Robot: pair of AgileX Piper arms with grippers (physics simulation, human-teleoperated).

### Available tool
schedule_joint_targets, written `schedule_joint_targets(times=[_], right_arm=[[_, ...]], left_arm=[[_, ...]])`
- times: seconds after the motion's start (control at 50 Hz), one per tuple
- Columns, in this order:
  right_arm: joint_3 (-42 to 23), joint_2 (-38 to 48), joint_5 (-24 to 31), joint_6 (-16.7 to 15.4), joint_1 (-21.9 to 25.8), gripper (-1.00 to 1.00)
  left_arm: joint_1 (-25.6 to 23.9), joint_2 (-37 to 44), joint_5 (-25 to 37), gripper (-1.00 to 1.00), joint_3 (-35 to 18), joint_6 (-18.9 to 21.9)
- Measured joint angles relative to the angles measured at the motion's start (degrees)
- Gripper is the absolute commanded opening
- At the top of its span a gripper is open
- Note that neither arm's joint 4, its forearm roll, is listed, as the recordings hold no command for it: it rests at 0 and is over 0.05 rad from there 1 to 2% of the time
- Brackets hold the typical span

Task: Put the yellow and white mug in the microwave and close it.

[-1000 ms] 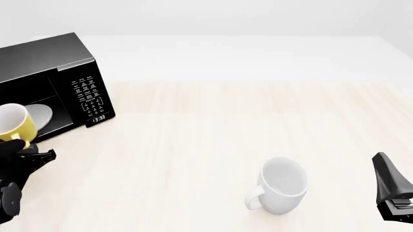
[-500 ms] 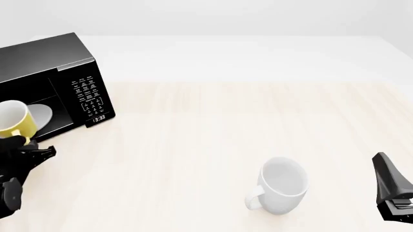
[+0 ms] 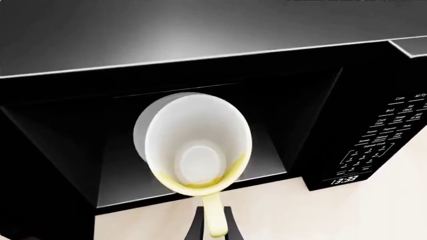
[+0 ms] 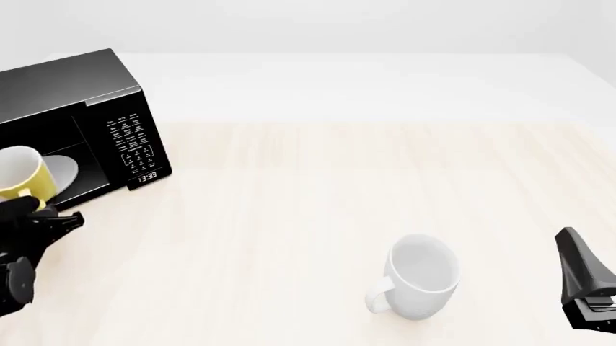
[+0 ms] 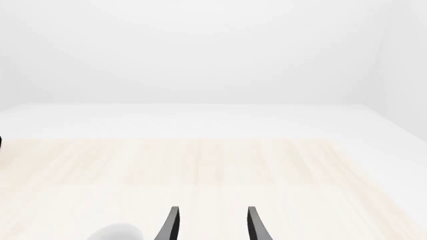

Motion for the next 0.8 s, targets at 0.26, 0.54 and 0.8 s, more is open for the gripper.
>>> schedule_joint_targets(times=[0.26,0.54,0.8], right_arm=[[0.0,0.0,0.0,0.0,0.0,1.00],[0.0,0.0,0.0,0.0,0.0,1.00],[0.0,0.0,0.0,0.0,0.0,1.00]], left_arm=[[0.3,0.5,1.0,-1.00,-1.6,-0.4],[0.7,1.0,2.1,-1.00,-3.7,-0.7],[0.9,0.9,3.2,-1.00,-5.5,-0.8]])
